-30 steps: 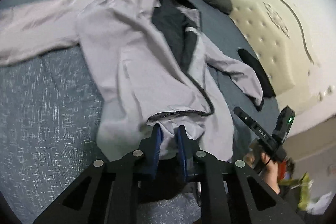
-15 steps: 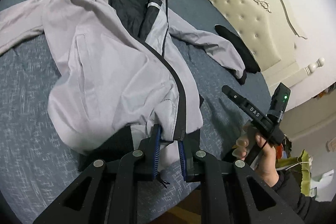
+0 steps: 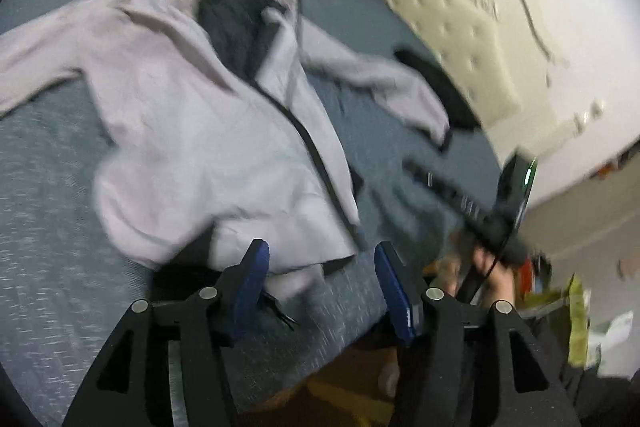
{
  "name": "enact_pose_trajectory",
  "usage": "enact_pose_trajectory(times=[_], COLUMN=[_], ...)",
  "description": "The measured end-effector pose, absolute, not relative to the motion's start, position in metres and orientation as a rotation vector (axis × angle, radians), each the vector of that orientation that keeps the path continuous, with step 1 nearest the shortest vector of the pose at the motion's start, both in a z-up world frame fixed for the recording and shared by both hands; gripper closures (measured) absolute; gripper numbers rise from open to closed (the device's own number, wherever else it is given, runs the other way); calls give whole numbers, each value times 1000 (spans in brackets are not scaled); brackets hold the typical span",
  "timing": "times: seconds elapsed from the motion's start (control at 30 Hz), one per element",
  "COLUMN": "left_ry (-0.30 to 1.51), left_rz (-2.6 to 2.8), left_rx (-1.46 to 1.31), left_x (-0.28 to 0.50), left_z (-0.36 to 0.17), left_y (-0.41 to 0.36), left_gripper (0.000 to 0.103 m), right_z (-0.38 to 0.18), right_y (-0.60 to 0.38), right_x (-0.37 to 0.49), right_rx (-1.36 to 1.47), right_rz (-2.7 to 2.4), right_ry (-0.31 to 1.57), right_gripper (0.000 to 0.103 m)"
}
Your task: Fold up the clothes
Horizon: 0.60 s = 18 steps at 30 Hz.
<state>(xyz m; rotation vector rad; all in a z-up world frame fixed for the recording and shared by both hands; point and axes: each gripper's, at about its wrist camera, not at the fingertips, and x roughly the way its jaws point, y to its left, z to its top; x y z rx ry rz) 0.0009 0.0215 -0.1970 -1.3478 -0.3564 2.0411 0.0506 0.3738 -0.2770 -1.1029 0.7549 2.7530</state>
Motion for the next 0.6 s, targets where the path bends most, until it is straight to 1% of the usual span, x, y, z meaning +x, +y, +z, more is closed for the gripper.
enact_pose_trajectory(times=[0.13, 0.2, 0.4, 0.5, 0.6], left_ry=[-570, -608, -595, -608, -660], left_rz=[2132, 2190, 2253, 2245, 2204], left_rx=[-1319, -1335, -1488, -1544, -1560], left_x=[-14, -19, -34, -39, -42], left_z=[-191, -197, -247, -271, -285], left_y=[-31, -47, -59, -59, -57], left_gripper=[44, 44, 40, 40, 40], right_z=[-280, -281, -280, -287, -294], right_y=[370, 369, 361, 351, 348], right_x=[47, 46, 34, 21, 12], right_rx=[-1123, -1128, -1196, -1336, -1432], right_rz=[2747, 2745, 2759, 2753, 2725], right_ry=[751, 755, 730, 676, 601], right_gripper=[38, 38, 38, 37, 36])
